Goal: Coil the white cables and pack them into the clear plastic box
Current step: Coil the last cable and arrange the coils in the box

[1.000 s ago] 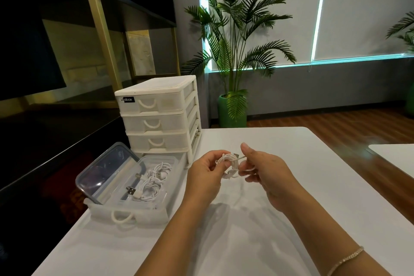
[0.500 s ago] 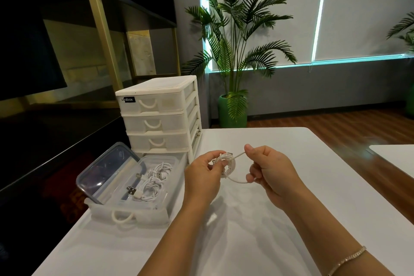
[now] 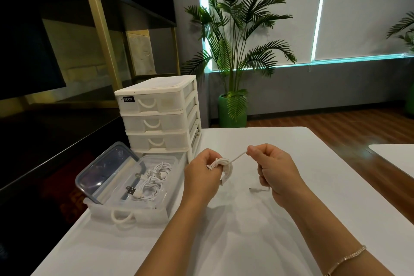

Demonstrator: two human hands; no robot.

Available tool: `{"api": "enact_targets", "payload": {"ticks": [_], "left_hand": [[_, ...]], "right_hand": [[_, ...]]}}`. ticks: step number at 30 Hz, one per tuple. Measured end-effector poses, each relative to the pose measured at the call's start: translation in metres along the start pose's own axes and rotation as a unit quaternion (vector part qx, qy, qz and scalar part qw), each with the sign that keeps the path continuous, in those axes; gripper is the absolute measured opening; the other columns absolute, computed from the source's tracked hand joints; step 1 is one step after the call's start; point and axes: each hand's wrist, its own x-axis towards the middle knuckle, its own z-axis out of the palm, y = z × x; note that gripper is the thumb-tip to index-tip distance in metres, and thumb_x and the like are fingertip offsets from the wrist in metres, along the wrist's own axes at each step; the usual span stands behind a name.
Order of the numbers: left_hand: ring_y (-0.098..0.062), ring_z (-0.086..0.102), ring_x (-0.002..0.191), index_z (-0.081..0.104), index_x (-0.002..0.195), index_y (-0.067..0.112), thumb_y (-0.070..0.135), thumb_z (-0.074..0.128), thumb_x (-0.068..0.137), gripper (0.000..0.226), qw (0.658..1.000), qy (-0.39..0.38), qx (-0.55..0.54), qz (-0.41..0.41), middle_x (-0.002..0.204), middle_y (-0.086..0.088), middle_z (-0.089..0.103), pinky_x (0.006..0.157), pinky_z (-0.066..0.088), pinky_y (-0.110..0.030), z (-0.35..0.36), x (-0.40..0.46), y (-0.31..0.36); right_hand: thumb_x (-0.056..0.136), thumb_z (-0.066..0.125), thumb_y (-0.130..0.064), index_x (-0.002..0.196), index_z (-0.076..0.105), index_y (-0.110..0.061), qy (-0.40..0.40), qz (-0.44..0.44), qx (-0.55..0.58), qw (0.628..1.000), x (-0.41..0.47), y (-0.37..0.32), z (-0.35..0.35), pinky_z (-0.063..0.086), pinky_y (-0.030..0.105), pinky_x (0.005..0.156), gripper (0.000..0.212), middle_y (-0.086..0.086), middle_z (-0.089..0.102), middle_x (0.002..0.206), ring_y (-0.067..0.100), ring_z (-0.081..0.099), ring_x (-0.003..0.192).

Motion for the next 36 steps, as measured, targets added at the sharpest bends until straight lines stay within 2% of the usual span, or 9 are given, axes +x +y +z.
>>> {"api": "enact_targets", "payload": {"ticks": [5,11,16,19,23,26,28,33,36], "left_hand": [[-0.029,0.066,0.083,0.059,0.064,0.026,0.007,0.067,0.080,0.027,0.997,-0.046,-0.052,-0.018,0.082,-0.011,0.070,0.045,0.040,-0.022,0.002,-0.001,0.004],[-0.024,0.069,0.088,0.061,0.080,0.030,0.006,0.067,0.082,0.024,0.993,-0.077,-0.093,0.002,0.087,0.000,0.069,0.045,0.044,-0.023,0.002,-0.009,0.015],[-0.018,0.069,0.088,0.069,0.088,0.042,0.002,0.065,0.083,0.040,0.986,-0.109,-0.118,0.034,0.098,0.003,0.067,0.076,0.058,-0.038,0.004,-0.013,0.018],[-0.021,0.067,0.087,0.074,0.073,0.036,0.004,0.068,0.081,0.033,0.989,-0.074,-0.117,0.041,0.090,-0.001,0.071,0.073,0.058,-0.038,0.005,-0.012,0.016],[-0.006,0.061,0.067,0.072,0.072,0.029,0.004,0.066,0.081,0.028,0.994,-0.024,-0.104,0.020,0.079,0.007,0.071,0.049,0.046,-0.015,0.003,-0.011,0.016],[0.000,0.060,0.063,0.071,0.074,0.028,0.002,0.062,0.082,0.029,0.996,0.021,-0.088,0.012,0.074,0.016,0.068,0.048,0.042,-0.011,0.001,-0.010,0.015],[0.002,0.060,0.064,0.071,0.074,0.029,0.004,0.062,0.082,0.028,0.995,0.055,-0.085,0.005,0.071,0.019,0.066,0.051,0.045,-0.013,0.000,-0.008,0.013],[-0.010,0.063,0.074,0.066,0.068,0.035,0.002,0.062,0.081,0.036,0.990,0.110,-0.087,-0.005,0.077,0.010,0.069,0.058,0.050,-0.024,0.000,-0.006,0.009],[-0.010,0.063,0.075,0.065,0.069,0.032,0.000,0.060,0.083,0.036,0.988,0.117,-0.095,-0.009,0.077,0.011,0.067,0.059,0.053,-0.022,0.004,-0.010,0.012]], "right_hand": [[0.089,0.059,-0.026,0.084,0.063,-0.008,0.029,-0.035,-0.011,0.999,0.003,0.005,0.000,0.035,0.021,0.054,0.019,-0.005,0.051,0.063,0.008,0.041,0.057],[0.087,0.061,-0.026,0.086,0.064,-0.013,0.018,-0.033,-0.038,0.999,0.002,0.005,-0.001,0.037,0.022,0.056,0.013,-0.002,0.058,0.077,0.010,0.046,0.066],[0.089,0.059,-0.021,0.084,0.064,-0.014,-0.027,-0.034,-0.060,0.997,0.000,0.008,0.000,0.037,0.021,0.056,0.010,0.000,0.059,0.076,0.010,0.047,0.065],[0.089,0.059,-0.018,0.078,0.063,-0.016,-0.035,-0.037,-0.067,0.996,0.000,0.008,0.000,0.036,0.021,0.056,0.012,0.000,0.057,0.073,0.011,0.046,0.063],[0.086,0.063,-0.026,0.084,0.063,-0.020,-0.013,-0.058,-0.126,0.990,0.003,0.013,0.002,0.050,0.031,0.069,0.007,-0.002,0.061,0.082,0.017,0.056,0.082],[0.086,0.061,-0.037,0.090,0.057,-0.028,0.059,-0.116,-0.210,0.969,0.002,0.013,0.005,0.051,0.036,0.085,0.011,-0.009,0.056,0.096,0.012,0.050,0.097],[0.085,0.061,-0.040,0.088,0.057,-0.029,0.082,-0.159,-0.204,0.962,-0.001,0.007,0.005,0.049,0.032,0.083,0.012,-0.009,0.058,0.094,0.011,0.051,0.095],[0.078,0.067,-0.042,0.108,0.044,-0.034,-0.091,-0.118,-0.201,0.968,-0.015,0.003,0.016,0.048,0.018,0.073,0.038,-0.009,0.065,0.084,0.008,0.061,0.080],[0.079,0.067,-0.044,0.117,0.041,-0.034,-0.066,-0.146,-0.281,0.946,-0.016,0.007,0.022,0.045,0.033,0.095,0.047,-0.016,0.061,0.087,0.006,0.056,0.086]]}}
